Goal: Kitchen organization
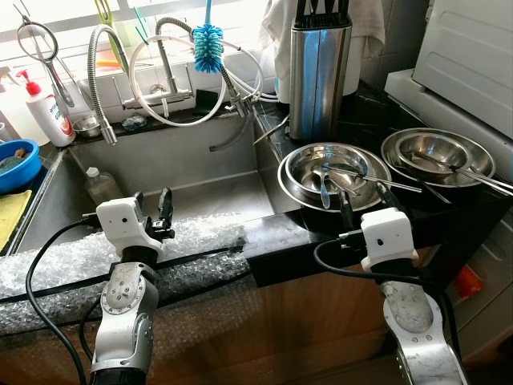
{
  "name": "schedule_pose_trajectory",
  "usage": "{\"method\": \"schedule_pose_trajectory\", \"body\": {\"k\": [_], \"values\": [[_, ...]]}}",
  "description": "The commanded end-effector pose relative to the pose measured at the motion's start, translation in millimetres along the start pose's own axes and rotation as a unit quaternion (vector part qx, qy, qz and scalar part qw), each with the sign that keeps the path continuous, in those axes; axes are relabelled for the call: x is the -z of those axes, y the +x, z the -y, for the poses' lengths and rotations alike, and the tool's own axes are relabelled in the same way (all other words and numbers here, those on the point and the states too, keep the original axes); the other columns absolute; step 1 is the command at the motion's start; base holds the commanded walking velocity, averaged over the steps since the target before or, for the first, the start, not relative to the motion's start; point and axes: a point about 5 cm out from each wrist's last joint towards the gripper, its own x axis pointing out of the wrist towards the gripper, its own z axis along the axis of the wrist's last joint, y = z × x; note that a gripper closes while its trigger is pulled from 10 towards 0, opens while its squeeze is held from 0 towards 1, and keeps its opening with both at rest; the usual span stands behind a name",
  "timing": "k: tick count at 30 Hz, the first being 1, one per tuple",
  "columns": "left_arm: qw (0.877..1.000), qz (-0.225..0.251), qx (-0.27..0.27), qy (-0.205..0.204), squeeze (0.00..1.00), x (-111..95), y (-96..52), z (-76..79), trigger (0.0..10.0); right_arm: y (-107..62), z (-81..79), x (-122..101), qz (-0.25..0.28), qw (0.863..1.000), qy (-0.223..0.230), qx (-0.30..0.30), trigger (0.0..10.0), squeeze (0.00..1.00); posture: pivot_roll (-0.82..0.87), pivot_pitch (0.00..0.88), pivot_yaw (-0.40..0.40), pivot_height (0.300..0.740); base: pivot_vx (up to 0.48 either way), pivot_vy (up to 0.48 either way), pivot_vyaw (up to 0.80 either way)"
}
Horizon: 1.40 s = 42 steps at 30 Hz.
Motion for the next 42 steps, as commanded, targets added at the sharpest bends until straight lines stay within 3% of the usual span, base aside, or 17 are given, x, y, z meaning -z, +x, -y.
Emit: {"method": "schedule_pose_trajectory", "body": {"k": [1, 18, 27, 33, 42], "values": [[1.000, -0.013, 0.000, 0.001, 0.00, 5, -2.2, -2.0, 10.0, 0.2, -4.5, 2, -0.010, 1.000, 0.002, -0.010, 10.0, 0.00, -0.14, 0.000, 0.116, 0.740, 0.000, 0.000, 0.00], [1.000, -0.017, 0.002, -0.001, 0.00, 6, -1.9, -0.5, 10.0, -3.1, -4.1, 15, -0.052, 0.998, -0.023, -0.009, 10.0, 0.00, -0.14, 0.000, 0.117, 0.740, 0.000, 0.000, 0.00], [1.000, -0.018, 0.003, -0.002, 0.00, 7, -1.6, 0.6, 10.0, -4.5, 5.8, 16, -0.061, 0.997, -0.035, 0.037, 10.0, 0.00, -0.15, 0.000, 0.120, 0.740, 0.000, 0.000, 0.00], [1.000, -0.019, 0.005, -0.002, 0.00, 7, -1.9, 1.4, 10.0, -5.9, 9.8, 19, -0.074, 0.996, -0.016, 0.057, 10.0, 0.00, -0.15, 0.000, 0.118, 0.740, 0.000, 0.000, 0.00], [1.000, -0.020, 0.004, 0.000, 0.00, 9, -3.0, 1.0, 10.0, -2.8, -2.6, 12, -0.055, 0.998, 0.008, 0.018, 10.0, 0.00, -0.14, 0.000, 0.116, 0.740, 0.000, 0.000, 0.00]]}}
